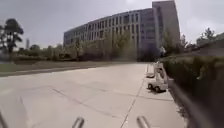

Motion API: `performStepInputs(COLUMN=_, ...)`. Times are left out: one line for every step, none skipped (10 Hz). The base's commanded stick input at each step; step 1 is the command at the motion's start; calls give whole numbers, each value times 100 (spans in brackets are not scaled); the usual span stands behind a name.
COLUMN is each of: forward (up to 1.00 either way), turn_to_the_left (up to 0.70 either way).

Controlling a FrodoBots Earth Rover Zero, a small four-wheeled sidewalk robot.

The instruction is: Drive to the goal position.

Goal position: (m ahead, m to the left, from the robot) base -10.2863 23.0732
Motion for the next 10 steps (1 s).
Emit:
performStepInputs(forward=70, turn_to_the_left=27)
performStepInputs(forward=70, turn_to_the_left=27)
performStepInputs(forward=70, turn_to_the_left=27)
performStepInputs(forward=70, turn_to_the_left=27)
performStepInputs(forward=70, turn_to_the_left=27)
performStepInputs(forward=70, turn_to_the_left=27)
performStepInputs(forward=70, turn_to_the_left=27)
performStepInputs(forward=70, turn_to_the_left=27)
performStepInputs(forward=70, turn_to_the_left=27)
performStepInputs(forward=70, turn_to_the_left=27)
